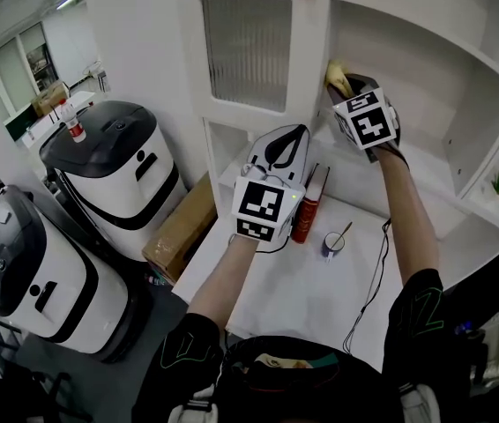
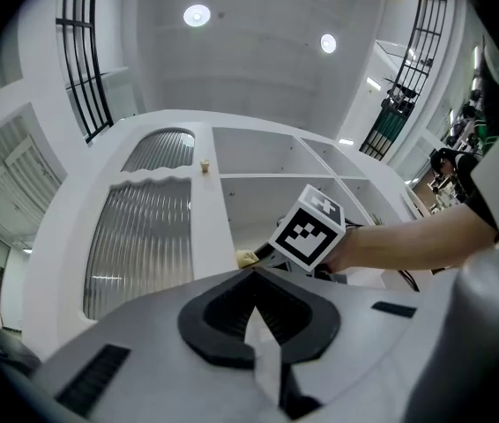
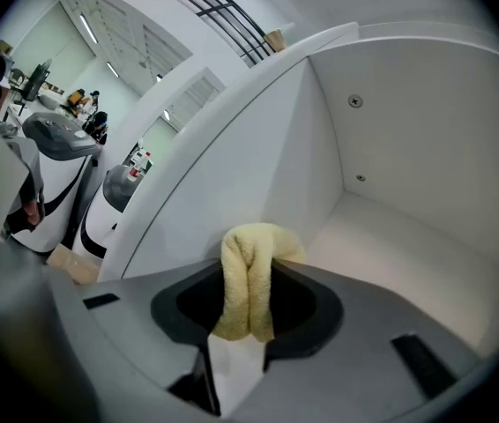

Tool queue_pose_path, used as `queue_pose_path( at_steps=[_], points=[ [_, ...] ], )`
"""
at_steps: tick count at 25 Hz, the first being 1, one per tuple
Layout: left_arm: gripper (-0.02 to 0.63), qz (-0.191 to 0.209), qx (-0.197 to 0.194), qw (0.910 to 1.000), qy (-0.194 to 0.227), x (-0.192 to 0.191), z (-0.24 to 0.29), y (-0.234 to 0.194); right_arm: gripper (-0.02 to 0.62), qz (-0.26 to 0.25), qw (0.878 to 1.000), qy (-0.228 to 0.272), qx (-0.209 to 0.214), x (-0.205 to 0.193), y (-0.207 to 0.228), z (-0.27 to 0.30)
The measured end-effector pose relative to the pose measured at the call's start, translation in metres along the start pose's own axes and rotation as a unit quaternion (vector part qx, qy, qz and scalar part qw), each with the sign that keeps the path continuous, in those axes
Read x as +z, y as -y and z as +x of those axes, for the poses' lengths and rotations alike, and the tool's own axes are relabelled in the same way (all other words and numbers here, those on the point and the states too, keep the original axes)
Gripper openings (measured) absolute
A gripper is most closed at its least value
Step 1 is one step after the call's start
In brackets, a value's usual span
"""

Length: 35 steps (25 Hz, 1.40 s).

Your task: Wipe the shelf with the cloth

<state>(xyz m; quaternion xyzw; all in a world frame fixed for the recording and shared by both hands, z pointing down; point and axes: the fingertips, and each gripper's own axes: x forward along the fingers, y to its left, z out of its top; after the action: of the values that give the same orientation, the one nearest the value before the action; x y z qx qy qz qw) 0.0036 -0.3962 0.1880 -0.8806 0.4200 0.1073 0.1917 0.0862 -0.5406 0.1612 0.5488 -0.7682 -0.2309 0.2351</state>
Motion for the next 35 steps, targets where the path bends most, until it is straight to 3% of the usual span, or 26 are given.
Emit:
queue_pose_path(
  at_steps=[13, 22, 31, 35],
  points=[
    [-0.005, -0.034, -0.023, 0.9991, -0.010, -0.022, 0.005, 0.013, 0.115, -0.058, 0.998, 0.004, 0.027, 0.014, -0.037, -0.032],
    [-0.005, -0.062, -0.031, 0.9972, -0.026, -0.043, 0.010, 0.023, 0.115, -0.057, 0.997, 0.018, 0.053, 0.019, -0.054, -0.053],
    [-0.005, -0.095, -0.033, 0.9947, -0.021, -0.057, 0.012, 0.030, 0.117, -0.041, 0.985, 0.081, 0.144, 0.023, -0.061, -0.085],
    [-0.005, -0.104, -0.034, 0.9938, -0.018, -0.059, 0.010, 0.032, 0.117, -0.049, 0.990, 0.033, 0.125, 0.001, -0.045, -0.078]
  ],
)
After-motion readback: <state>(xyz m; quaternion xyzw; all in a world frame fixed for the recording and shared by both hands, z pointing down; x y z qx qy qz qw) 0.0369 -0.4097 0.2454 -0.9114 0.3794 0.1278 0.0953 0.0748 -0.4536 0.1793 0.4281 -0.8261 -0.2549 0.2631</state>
